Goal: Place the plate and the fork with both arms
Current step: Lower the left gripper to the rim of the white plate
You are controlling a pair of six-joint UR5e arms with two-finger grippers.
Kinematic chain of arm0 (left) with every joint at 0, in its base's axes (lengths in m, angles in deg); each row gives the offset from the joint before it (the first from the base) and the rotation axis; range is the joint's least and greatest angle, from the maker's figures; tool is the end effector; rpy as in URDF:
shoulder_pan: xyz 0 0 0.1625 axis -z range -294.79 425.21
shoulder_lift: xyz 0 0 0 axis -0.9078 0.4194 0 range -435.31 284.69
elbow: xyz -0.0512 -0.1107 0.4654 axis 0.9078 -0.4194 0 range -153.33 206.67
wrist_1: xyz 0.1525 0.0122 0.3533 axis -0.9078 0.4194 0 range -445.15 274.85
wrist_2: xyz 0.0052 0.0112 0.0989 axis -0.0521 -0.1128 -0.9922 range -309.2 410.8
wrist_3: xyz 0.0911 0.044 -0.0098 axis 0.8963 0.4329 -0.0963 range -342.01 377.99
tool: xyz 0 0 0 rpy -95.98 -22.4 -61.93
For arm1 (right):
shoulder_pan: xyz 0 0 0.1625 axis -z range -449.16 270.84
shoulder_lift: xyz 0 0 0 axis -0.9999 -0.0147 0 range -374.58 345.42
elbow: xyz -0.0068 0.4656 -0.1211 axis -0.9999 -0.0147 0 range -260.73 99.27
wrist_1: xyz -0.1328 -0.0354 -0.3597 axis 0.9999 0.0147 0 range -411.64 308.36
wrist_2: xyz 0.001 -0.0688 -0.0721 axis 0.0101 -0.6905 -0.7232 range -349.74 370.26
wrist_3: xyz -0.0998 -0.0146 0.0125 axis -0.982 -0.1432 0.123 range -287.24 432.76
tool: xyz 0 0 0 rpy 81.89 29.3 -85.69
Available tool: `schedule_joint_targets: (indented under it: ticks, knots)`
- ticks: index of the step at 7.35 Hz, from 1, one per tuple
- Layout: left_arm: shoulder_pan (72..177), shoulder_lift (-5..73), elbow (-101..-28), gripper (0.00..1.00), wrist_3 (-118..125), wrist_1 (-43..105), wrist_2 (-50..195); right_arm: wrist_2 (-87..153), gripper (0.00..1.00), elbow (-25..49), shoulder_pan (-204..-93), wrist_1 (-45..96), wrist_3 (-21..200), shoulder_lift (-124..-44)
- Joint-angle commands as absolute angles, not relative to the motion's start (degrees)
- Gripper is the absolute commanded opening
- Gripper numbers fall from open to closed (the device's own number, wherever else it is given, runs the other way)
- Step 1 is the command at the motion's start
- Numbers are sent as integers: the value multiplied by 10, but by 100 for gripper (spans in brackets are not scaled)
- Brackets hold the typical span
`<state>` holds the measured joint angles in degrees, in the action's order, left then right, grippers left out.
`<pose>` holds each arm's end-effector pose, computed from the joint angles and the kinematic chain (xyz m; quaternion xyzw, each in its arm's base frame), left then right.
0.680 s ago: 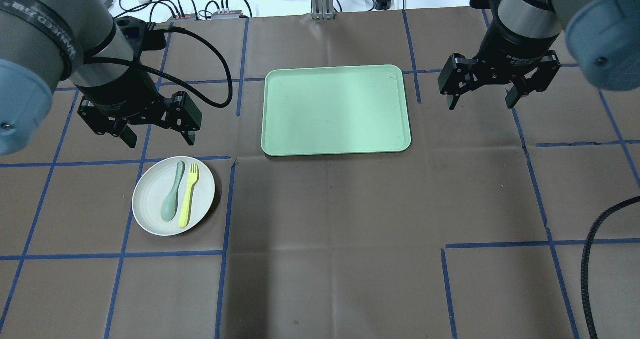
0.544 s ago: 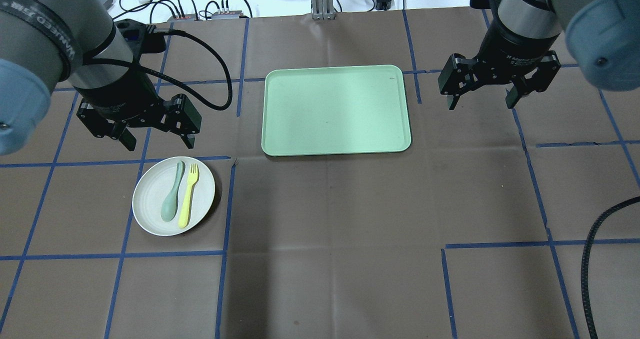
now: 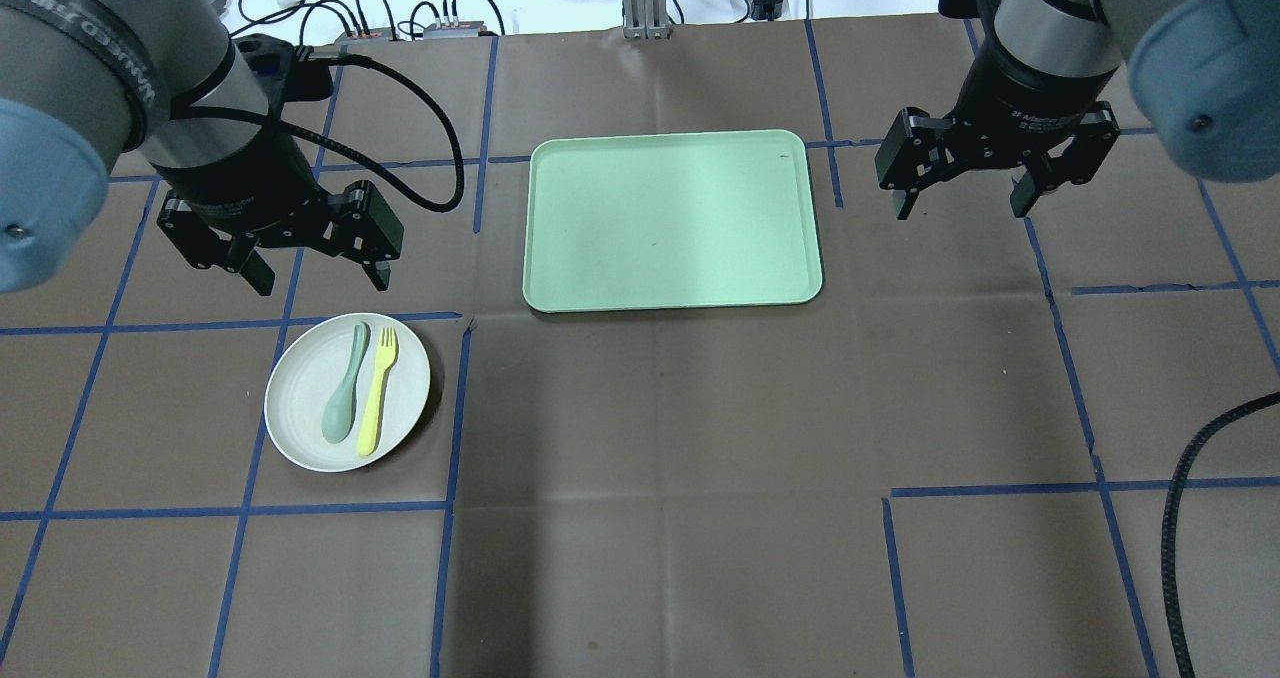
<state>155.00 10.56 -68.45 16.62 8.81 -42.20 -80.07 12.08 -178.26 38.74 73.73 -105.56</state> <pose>-0.1265 -0.4175 0.5264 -0.0125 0.9986 0.0430 0.0266 0.1256 -0.4519 0.5279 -0.0162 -0.9998 -0.0127 0.0029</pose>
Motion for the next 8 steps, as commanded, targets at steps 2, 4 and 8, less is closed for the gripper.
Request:
schedule_joint_targets:
  ticks: [2, 4, 8]
  knots:
    - [1542, 104, -697, 100, 167, 74, -425, -801, 100, 121, -1782, 387, 737, -1055]
    - [1539, 108, -701, 100, 179, 74, -425, -800, 100, 121, -1783, 387, 737, -1056]
    - [1418, 120, -811, 100, 331, -53, -425, -800, 100, 121, -1783, 388, 738, -1056]
